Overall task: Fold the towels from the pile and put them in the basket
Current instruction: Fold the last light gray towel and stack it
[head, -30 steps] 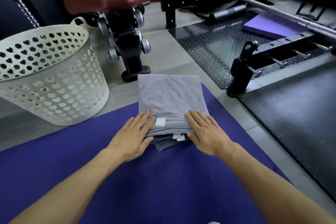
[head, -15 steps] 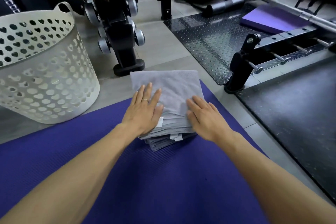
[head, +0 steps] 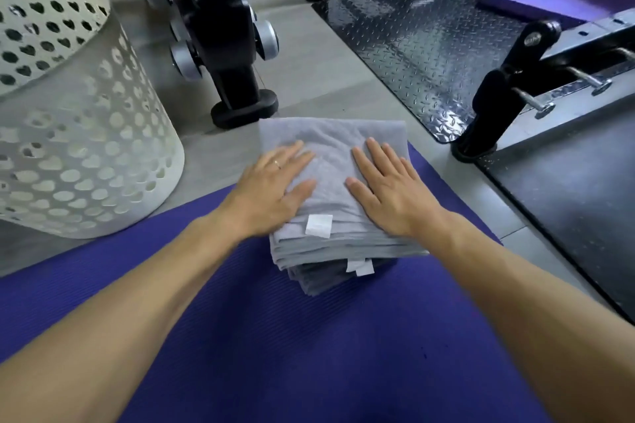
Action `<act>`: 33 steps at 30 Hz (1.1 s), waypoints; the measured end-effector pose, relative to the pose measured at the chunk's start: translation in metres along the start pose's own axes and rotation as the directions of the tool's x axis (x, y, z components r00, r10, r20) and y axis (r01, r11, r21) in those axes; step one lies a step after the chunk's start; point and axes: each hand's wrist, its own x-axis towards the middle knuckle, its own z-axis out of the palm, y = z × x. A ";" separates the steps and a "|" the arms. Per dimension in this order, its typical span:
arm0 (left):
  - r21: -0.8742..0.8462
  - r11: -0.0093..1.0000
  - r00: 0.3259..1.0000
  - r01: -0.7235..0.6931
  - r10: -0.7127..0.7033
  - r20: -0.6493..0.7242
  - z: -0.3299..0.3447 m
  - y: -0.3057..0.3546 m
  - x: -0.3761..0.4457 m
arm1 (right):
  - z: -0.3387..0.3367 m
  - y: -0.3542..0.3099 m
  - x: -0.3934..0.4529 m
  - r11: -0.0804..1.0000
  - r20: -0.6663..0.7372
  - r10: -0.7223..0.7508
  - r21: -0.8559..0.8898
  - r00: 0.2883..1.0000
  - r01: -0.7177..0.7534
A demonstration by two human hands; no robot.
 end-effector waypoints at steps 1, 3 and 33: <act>-0.057 0.998 0.999 -0.009 0.011 0.043 -0.002 -0.002 -0.007 | -0.004 -0.002 -0.001 1.000 0.026 0.007 -0.012 1.000 -0.006; -0.203 0.979 0.997 0.000 0.015 0.072 -0.009 -0.002 -0.024 | -0.012 -0.011 -0.006 1.000 0.066 0.004 -0.025 0.998 -0.002; 0.106 0.977 0.952 -0.186 0.206 -0.227 -0.017 -0.001 -0.092 | -0.039 -0.031 -0.071 0.932 -0.170 -0.361 -0.095 0.917 0.349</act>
